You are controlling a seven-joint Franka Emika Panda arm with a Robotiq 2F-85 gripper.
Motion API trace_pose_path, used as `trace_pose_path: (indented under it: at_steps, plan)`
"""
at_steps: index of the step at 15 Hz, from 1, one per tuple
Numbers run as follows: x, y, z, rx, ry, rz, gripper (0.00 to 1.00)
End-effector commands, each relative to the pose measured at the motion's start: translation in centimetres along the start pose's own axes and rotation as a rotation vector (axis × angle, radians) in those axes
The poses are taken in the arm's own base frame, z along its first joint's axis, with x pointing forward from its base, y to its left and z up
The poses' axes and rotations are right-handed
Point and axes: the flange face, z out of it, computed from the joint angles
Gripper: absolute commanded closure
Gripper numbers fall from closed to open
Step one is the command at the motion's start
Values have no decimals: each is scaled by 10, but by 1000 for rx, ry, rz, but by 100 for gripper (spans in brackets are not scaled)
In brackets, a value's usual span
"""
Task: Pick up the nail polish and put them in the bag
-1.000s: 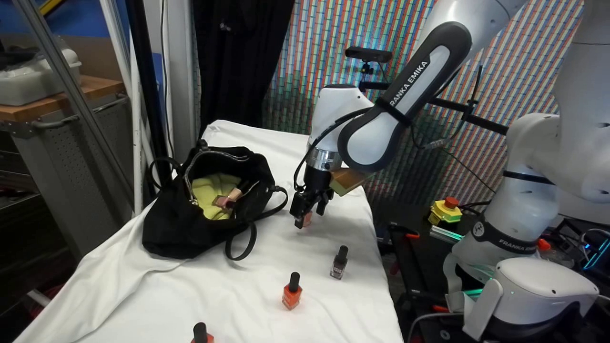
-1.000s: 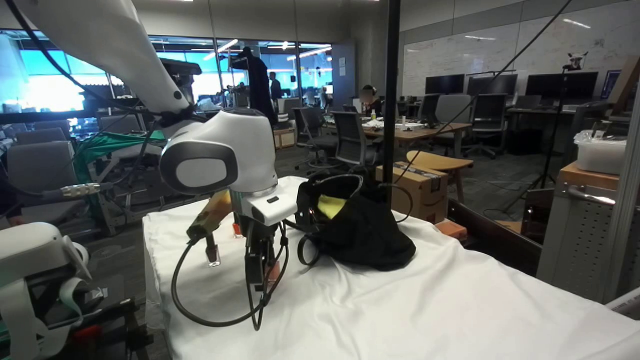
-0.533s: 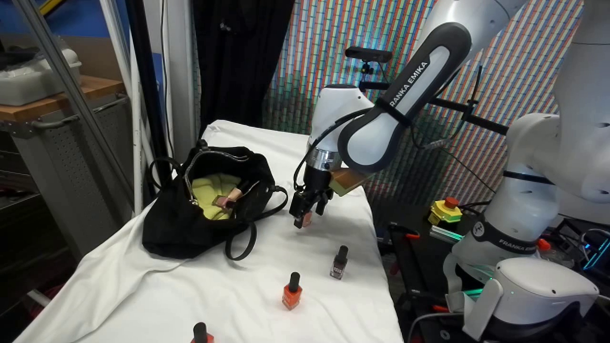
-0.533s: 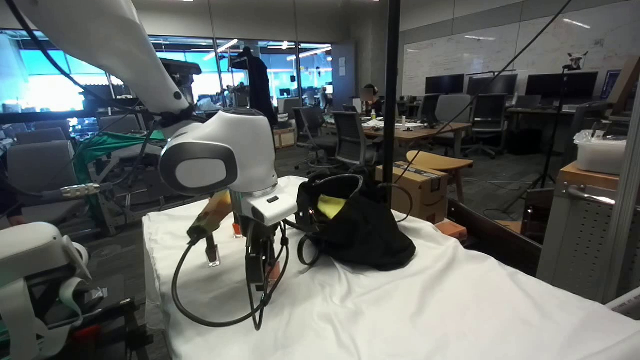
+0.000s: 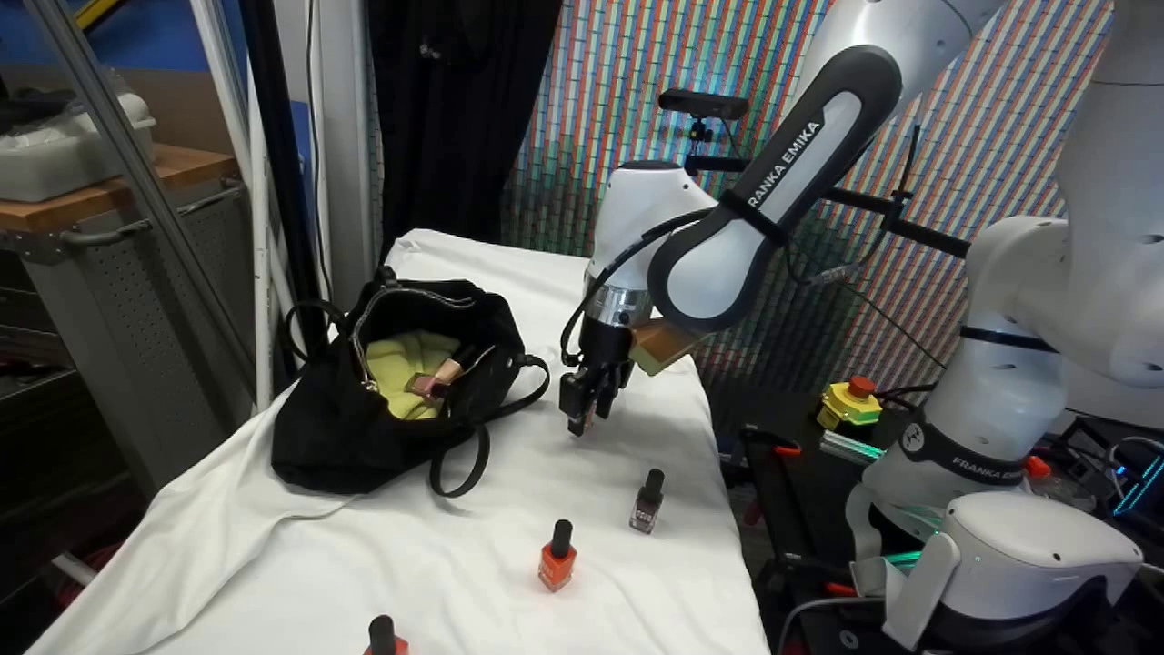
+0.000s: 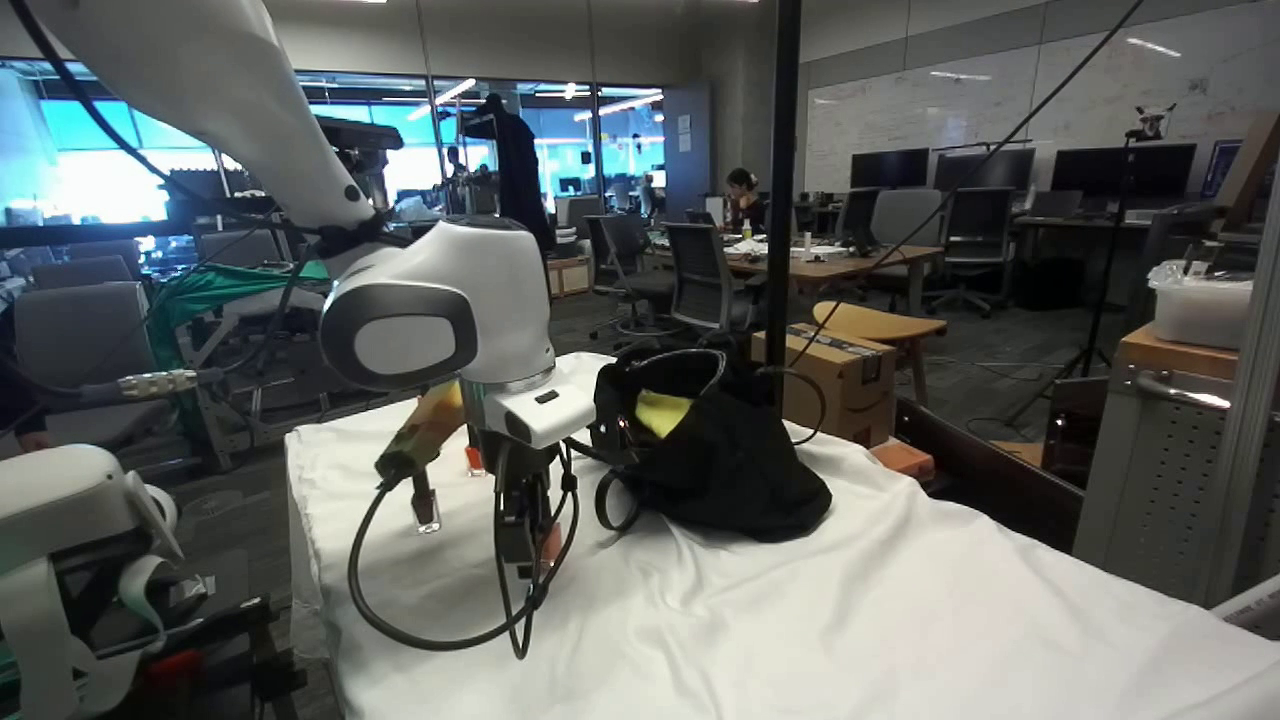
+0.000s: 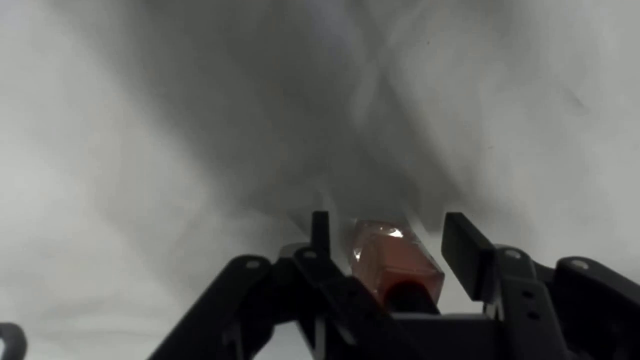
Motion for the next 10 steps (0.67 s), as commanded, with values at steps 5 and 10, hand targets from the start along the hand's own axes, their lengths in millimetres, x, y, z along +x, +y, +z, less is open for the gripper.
trace_pose_path:
  at_steps: [5, 10]
  plan:
    - [6, 2, 16, -73, 27, 3, 85]
    - [6, -11, -3, -102, 24, -74, 85]
